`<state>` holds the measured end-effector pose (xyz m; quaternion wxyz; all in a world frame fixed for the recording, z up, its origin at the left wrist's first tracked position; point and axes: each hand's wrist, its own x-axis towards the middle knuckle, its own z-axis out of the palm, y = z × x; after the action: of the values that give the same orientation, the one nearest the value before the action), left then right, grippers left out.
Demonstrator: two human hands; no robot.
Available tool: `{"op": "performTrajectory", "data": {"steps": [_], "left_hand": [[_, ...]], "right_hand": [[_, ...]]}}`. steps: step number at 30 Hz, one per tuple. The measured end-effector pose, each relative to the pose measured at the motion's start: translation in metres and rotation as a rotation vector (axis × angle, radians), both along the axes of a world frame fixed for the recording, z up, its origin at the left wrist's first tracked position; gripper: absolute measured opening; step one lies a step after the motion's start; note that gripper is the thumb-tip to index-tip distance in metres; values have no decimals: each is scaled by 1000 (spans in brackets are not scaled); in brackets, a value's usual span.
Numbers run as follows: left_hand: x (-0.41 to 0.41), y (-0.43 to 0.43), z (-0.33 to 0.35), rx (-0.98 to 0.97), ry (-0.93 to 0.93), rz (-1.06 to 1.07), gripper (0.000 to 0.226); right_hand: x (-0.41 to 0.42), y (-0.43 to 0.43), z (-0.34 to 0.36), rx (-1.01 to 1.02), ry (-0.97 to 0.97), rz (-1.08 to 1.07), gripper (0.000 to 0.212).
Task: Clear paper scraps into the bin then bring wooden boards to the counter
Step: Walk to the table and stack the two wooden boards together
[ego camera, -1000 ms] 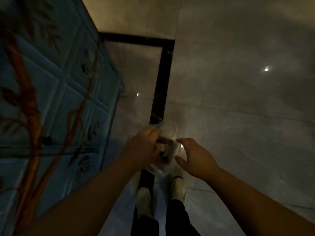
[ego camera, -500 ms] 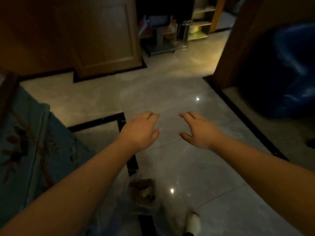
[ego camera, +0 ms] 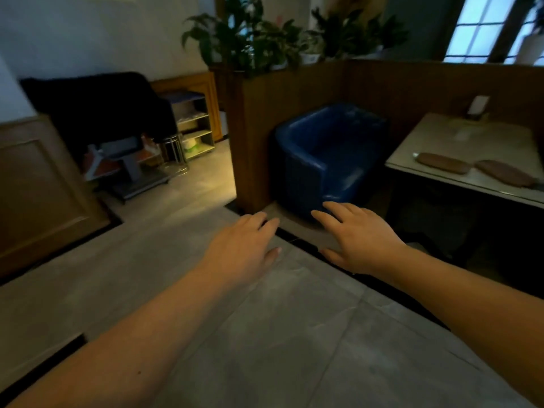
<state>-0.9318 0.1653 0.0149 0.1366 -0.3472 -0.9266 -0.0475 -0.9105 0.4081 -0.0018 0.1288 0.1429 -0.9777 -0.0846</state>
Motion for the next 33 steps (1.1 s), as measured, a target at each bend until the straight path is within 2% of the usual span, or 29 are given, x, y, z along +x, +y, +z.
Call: {"op": "performTrajectory", "data": {"steps": [6, 12, 20, 33], "left_hand": [[-46, 174, 10, -18, 85, -155, 59], [-89, 310, 12, -66, 126, -326, 58], [-159, 442, -10, -72, 98, -449, 58], [-366, 647, -30, -26, 57, -627, 59]], "right_hand": [[-1, 164, 18, 44, 19, -206, 75], [1, 299, 15, 26, -18, -380, 72], [-38, 411, -11, -29, -58, -547, 73], [-186, 564, -42, -108, -92, -804, 74]]}}
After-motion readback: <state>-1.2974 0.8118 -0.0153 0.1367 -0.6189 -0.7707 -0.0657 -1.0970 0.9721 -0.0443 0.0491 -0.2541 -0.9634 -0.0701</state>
